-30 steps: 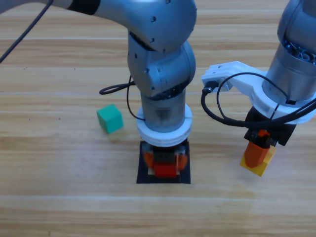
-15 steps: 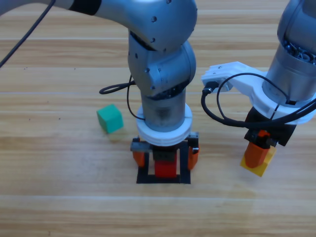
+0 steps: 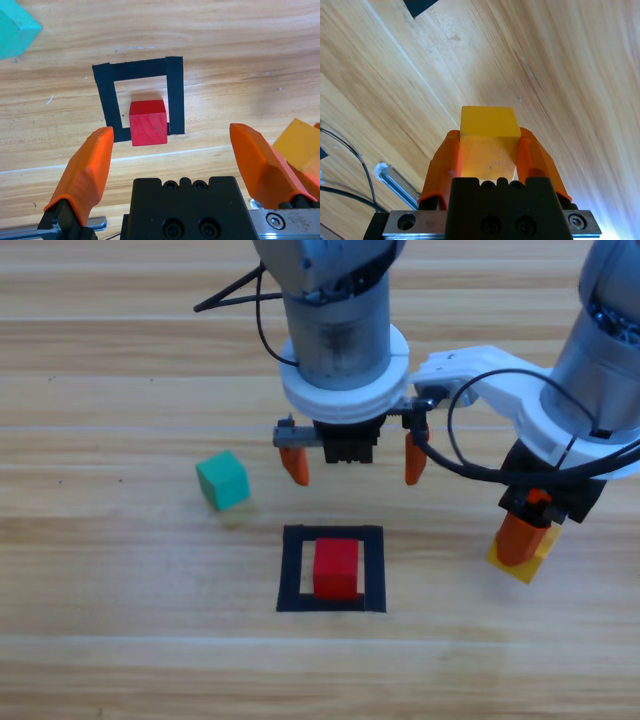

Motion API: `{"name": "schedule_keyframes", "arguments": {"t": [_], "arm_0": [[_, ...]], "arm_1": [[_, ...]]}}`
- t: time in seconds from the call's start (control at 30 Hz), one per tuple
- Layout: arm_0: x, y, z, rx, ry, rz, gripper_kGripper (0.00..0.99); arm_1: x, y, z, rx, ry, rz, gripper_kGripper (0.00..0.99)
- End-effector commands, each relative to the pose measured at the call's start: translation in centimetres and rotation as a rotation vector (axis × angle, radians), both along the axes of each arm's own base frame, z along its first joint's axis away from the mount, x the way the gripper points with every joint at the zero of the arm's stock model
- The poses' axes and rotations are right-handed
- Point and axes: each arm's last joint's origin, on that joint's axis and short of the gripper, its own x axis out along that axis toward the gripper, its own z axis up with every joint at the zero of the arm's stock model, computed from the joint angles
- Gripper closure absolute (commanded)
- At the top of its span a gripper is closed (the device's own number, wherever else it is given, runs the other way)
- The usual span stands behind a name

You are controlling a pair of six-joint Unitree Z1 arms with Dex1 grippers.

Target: Stack the blocks in the rectangular block: red at the bottom, yellow in the middle, green on top

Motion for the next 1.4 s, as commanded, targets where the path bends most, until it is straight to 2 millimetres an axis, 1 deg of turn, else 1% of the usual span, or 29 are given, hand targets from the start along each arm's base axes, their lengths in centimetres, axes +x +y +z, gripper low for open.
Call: {"name": "schedule_keyframes", "arguments": {"t": [0.03,0.13,0.2,0.33,0.4,0.53,0.63,0.77,0.87,0.97,1.03,1.1,1.17,1.3,1.4], "arm_0": [[1.0,1.6,-0.1,0.031,0.007,0.024,0.000],[1.1,2.1,-0.5,0.046,0.018,0.032,0.000],[1.3,2.5,-0.7,0.056,0.024,0.033,0.000],[1.7,3.2,-1.1,0.073,0.034,0.038,0.000],[2.0,3.6,-1.2,0.079,0.035,0.039,0.000],[3.2,5.0,-1.0,0.084,0.033,0.042,0.000],[4.1,6.8,-0.3,0.083,0.025,0.048,0.000],[5.5,10.3,0.8,0.085,0.019,0.062,0.000],[6.4,12.3,1.2,0.090,0.019,0.060,0.000],[6.9,13.9,1.5,0.101,0.019,0.027,0.000],[6.9,14.8,1.7,0.113,0.025,-0.005,0.000],[6.6,15.7,2.2,0.119,0.022,-0.032,0.000],[6.2,16.6,2.8,0.124,0.020,-0.055,0.000],[5.2,17.7,3.5,0.134,0.019,-0.083,0.001],[4.3,18.4,3.6,0.156,0.026,-0.086,0.000]], "arm_1": [[0.3,-0.6,1.1,0.027,-0.021,-0.041,0.990],[0.7,-0.5,1.9,0.025,-0.066,-0.051,0.990],[0.8,-0.4,2.0,0.028,-0.072,-0.052,0.990],[1.0,-0.4,1.6,0.031,-0.064,-0.065,0.990],[1.0,-0.4,1.8,0.045,-0.073,-0.077,0.990],[1.0,-0.5,1.8,0.061,-0.082,-0.101,0.990],[0.5,-0.9,2.0,0.072,-0.067,-0.151,0.990],[-0.5,-1.4,3.1,0.138,-0.009,-0.214,0.990],[-1.0,-1.9,3.8,0.145,0.001,-0.325,0.990],[-1.1,-2.2,4.0,0.132,0.011,-0.432,0.990],[-1.3,-1.8,3.9,0.120,0.005,-0.498,0.990],[-1.5,-1.2,3.5,0.108,0.010,-0.545,0.990],[-1.9,0.1,3.3,0.097,-0.006,-0.571,0.990],[-2.9,3.3,3.6,0.041,-0.061,-0.636,0.990],[-3.2,6.8,3.8,-0.032,-0.095,-0.680,0.990]]}}
